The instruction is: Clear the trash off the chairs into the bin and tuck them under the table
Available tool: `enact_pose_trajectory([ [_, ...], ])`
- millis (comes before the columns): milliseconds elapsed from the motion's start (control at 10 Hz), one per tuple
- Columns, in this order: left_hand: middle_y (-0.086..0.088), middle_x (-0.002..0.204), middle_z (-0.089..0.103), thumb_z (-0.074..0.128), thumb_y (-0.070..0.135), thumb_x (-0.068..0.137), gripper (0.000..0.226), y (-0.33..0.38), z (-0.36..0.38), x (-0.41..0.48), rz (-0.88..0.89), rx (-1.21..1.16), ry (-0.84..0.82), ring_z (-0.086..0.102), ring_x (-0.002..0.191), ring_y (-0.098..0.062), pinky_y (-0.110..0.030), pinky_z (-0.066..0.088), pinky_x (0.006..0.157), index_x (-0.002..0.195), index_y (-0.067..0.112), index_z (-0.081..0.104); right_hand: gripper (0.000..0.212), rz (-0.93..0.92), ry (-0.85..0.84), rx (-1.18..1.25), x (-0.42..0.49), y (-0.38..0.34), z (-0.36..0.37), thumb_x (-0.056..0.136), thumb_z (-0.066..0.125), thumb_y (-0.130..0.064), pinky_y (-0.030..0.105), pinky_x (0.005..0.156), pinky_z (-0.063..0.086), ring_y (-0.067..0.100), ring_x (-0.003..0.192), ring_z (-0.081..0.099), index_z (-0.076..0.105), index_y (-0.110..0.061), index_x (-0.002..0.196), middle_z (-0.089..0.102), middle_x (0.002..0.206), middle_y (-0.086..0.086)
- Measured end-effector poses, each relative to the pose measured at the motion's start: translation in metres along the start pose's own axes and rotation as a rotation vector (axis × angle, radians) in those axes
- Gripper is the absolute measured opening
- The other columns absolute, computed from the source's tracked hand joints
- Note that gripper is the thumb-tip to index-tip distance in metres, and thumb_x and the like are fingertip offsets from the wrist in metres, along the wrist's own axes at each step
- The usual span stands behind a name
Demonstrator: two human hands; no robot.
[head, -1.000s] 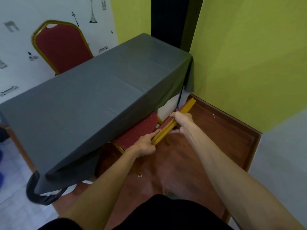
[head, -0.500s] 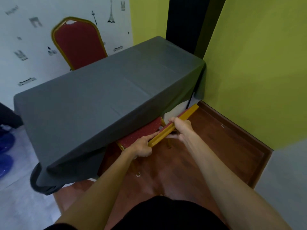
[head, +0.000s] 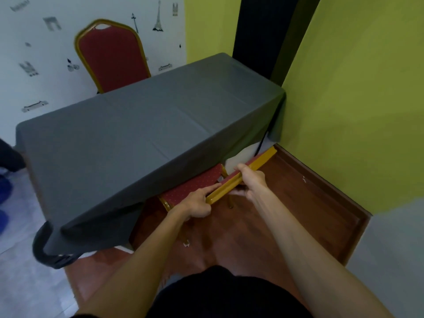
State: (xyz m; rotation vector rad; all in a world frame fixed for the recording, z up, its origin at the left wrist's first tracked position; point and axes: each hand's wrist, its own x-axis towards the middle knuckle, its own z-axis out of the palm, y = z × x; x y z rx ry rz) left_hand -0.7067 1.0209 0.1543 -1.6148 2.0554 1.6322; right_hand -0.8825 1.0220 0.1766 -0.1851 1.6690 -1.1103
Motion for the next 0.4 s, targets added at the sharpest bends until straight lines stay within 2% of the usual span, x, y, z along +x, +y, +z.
enact_pose_trajectory([
  [100, -0.002, 0.111, 0.057, 0.058, 0.008, 0.066, 0.096, -0.006, -0.005, 0.001, 0.038, 0.041, -0.017, 0.060, 0.086, -0.020, -0.021, 0.046, 0.052, 0.141, 0.061, 0.028, 0.023, -0.016, 0.064, 0.019, -0.010, 0.001, 0.003, 0.085, 0.073, -0.013, 0.045, 0.043, 0.058, 0.034, 0.076, 0.074, 0.059, -0.005, 0.101, 0.070, 0.096, 0.020],
  [200, -0.003, 0.128, 0.056, 0.071, 0.016, 0.067, 0.099, -0.007, -0.017, 0.000, 0.072, 0.148, -0.079, 0.060, 0.104, -0.021, -0.029, 0.053, 0.075, 0.147, 0.052, 0.026, 0.018, -0.050, 0.076, -0.009, -0.020, 0.001, 0.006, 0.089, 0.071, -0.014, 0.041, 0.041, 0.057, 0.027, 0.057, 0.076, 0.059, -0.005, 0.100, 0.072, 0.087, 0.017],
  [300, -0.001, 0.151, 0.042, 0.079, 0.033, 0.072, 0.094, -0.010, -0.039, -0.002, 0.121, 0.248, -0.136, 0.044, 0.133, -0.025, -0.038, 0.040, 0.103, 0.151, 0.041, 0.028, 0.032, -0.121, 0.176, -0.103, -0.026, 0.000, 0.010, 0.087, 0.076, -0.021, 0.034, 0.046, 0.056, 0.026, 0.071, 0.077, 0.058, -0.006, 0.110, 0.072, 0.097, 0.014],
  [400, -0.001, 0.151, 0.045, 0.077, 0.037, 0.076, 0.083, 0.003, -0.067, -0.003, 0.210, 0.278, -0.087, 0.047, 0.133, -0.025, -0.039, 0.040, 0.106, 0.148, 0.035, 0.036, 0.055, -0.309, 0.462, -0.393, -0.037, -0.008, 0.011, 0.084, 0.075, -0.031, 0.041, 0.083, 0.054, 0.034, 0.116, 0.062, 0.051, -0.012, 0.129, 0.063, 0.126, 0.013],
])
